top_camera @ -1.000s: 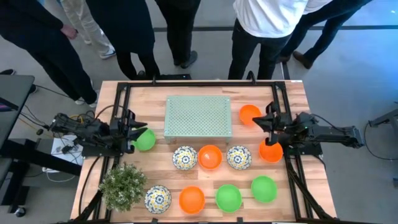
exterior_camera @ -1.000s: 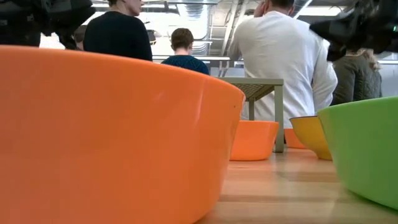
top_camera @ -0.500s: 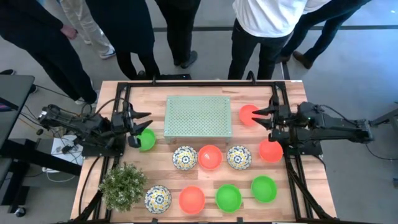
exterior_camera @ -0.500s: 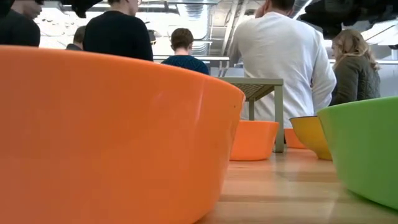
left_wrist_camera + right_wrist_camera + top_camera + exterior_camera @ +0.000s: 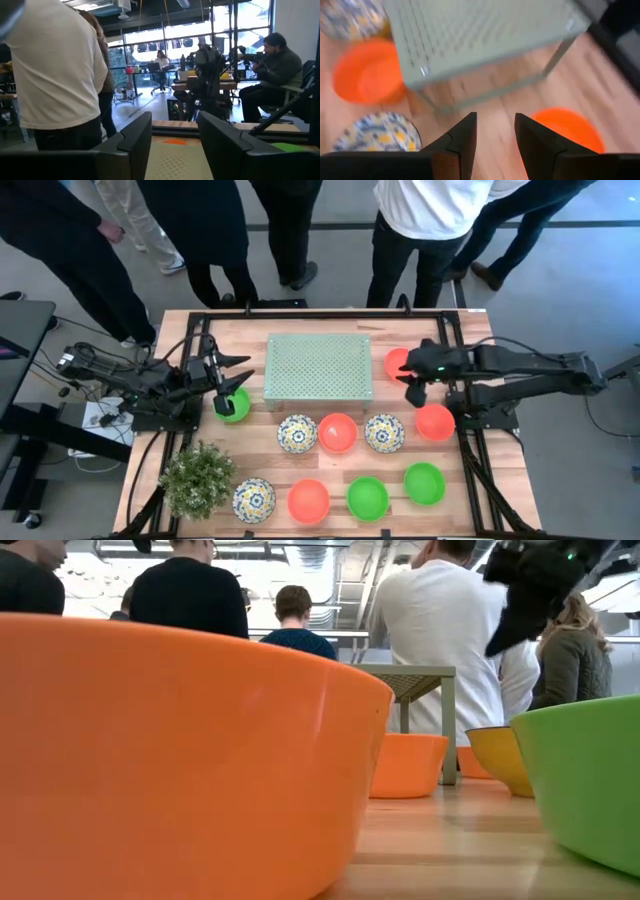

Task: Pick & Place Mini bowls
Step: Put the orange bowl on the shelf

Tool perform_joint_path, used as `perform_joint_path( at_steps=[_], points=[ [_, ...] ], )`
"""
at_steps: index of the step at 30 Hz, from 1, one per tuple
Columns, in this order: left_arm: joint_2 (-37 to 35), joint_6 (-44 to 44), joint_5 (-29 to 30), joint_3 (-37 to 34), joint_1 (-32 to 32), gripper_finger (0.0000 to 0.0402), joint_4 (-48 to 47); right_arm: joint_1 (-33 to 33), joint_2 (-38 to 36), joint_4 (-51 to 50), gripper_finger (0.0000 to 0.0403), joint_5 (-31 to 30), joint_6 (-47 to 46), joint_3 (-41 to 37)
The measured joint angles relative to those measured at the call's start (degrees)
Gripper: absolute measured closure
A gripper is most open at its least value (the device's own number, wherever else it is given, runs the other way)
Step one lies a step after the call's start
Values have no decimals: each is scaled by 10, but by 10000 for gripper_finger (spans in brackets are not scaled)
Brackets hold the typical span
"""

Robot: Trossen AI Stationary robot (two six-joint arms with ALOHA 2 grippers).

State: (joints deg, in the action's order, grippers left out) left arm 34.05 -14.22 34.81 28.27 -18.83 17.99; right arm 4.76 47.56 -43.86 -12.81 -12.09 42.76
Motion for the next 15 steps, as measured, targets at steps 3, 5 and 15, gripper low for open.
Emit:
perform_joint_path(
  at_steps=[3,5,15],
  points=[
    [0,1,0,0,0,242,0,6,53,-15,272,5,0,0],
    [0,1,0,0,0,242,0,14,88,-26,271,4,0,0],
    [8,1,0,0,0,243,0,62,238,-29,270,7,0,0]
  ],
)
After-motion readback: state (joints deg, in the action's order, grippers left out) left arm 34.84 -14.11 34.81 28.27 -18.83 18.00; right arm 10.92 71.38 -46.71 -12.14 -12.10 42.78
